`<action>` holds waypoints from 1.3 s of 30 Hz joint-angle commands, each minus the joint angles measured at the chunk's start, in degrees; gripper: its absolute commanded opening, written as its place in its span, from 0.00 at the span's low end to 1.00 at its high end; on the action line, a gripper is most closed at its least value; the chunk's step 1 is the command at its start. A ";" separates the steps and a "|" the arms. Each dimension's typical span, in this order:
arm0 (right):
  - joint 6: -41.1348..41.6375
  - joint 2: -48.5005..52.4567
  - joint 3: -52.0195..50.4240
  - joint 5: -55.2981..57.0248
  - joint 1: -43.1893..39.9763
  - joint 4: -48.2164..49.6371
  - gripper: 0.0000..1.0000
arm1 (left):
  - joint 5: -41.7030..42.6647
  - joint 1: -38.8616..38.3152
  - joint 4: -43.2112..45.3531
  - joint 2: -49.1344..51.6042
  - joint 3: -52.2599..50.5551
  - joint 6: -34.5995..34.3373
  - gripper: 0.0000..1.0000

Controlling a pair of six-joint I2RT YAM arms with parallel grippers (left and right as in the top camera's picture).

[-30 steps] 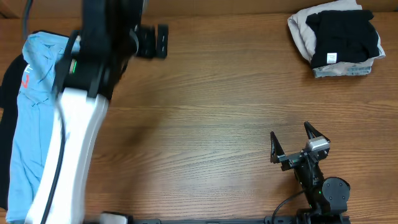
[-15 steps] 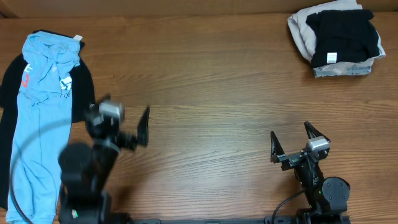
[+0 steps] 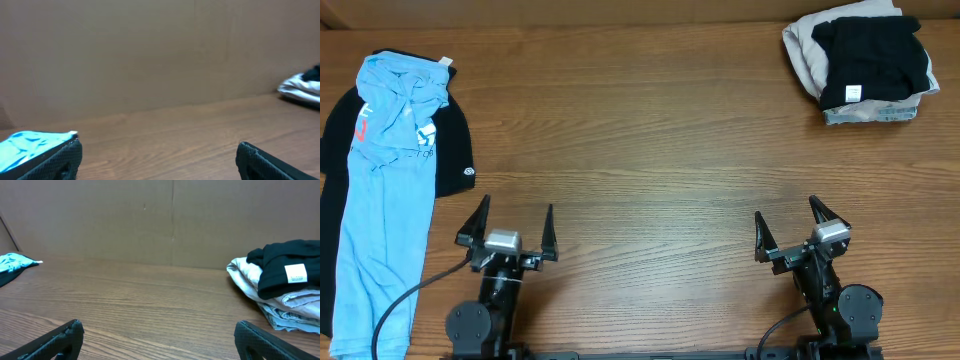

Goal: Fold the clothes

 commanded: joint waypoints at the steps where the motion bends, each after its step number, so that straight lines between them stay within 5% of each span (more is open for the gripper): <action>1: 0.24 -0.42 -0.59 0.59 0.17 0.31 1.00 | -3.41 0.92 0.15 -2.05 -1.38 -0.37 1.00; 9: 0.22 -0.42 -0.59 0.59 0.15 0.33 1.00 | -3.74 1.81 -12.50 -2.73 -1.38 -2.86 1.00; 12: 0.24 -0.42 -0.59 0.59 0.17 0.33 1.00 | -3.74 1.81 -11.87 -2.75 -1.38 -6.91 1.00; 39: 0.24 -0.42 -0.59 0.59 0.17 0.31 1.00 | -3.87 1.81 -11.80 -2.67 -1.38 -6.84 1.00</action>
